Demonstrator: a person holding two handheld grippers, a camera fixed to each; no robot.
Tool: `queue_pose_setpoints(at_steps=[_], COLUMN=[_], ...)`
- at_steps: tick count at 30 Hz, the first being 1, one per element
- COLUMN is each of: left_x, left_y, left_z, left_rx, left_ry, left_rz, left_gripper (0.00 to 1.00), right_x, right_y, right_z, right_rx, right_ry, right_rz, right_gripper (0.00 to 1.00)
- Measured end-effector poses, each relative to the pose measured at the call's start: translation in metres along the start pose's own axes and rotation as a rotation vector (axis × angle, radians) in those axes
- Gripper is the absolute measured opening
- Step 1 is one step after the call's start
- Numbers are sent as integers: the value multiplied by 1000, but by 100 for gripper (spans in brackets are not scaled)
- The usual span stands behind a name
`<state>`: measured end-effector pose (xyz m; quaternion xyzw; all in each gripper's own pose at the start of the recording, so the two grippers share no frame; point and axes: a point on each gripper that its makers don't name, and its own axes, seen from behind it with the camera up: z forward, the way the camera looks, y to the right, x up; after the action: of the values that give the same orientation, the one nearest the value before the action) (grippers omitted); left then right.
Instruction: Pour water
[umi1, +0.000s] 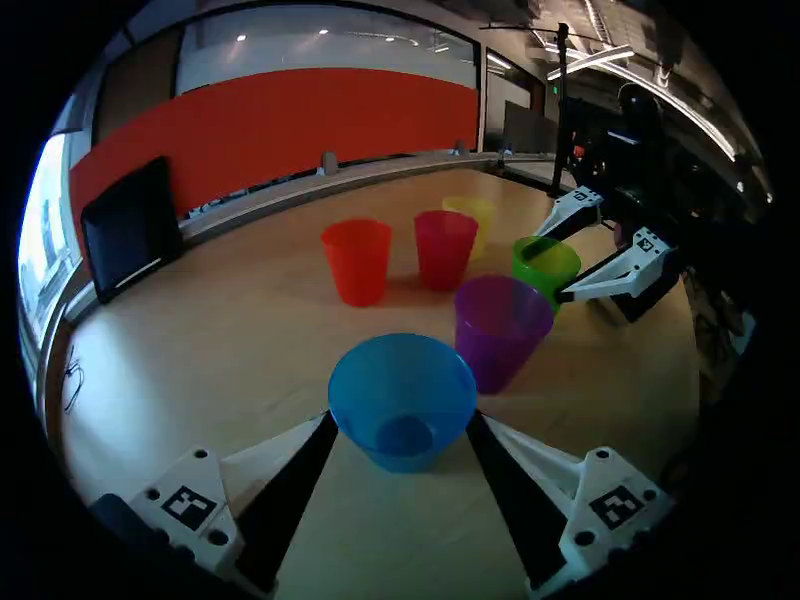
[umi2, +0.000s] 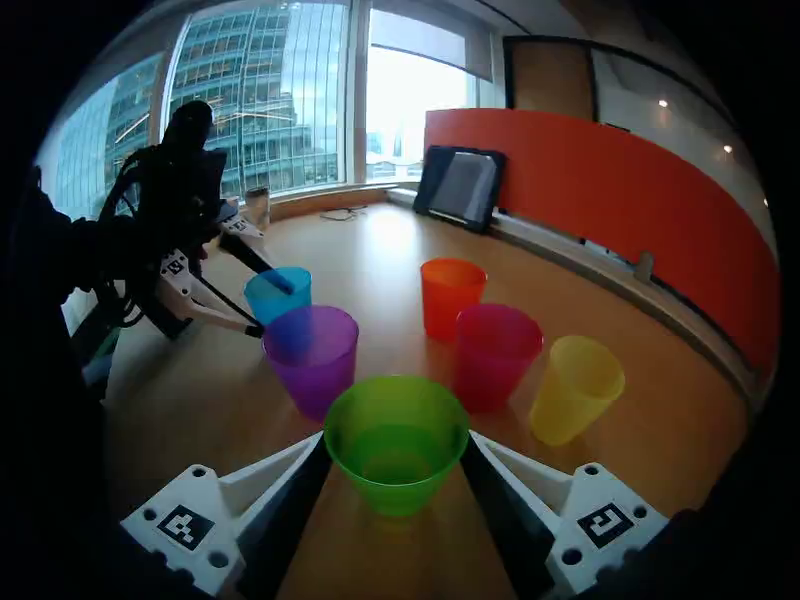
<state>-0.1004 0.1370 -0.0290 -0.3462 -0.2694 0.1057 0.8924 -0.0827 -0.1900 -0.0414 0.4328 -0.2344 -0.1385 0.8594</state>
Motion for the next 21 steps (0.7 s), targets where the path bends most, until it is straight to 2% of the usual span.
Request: queue_pose_setpoints(at_steps=[21], left_x=[-3], left_y=[0], left_z=[-5], left_rx=[-4], left_ry=[-3], left_rz=[-29], left_gripper=[96], right_x=[-7], right_y=[2], right_z=[-2], right_rx=[-23], right_ry=[3], right_rz=[25], right_gripper=[92])
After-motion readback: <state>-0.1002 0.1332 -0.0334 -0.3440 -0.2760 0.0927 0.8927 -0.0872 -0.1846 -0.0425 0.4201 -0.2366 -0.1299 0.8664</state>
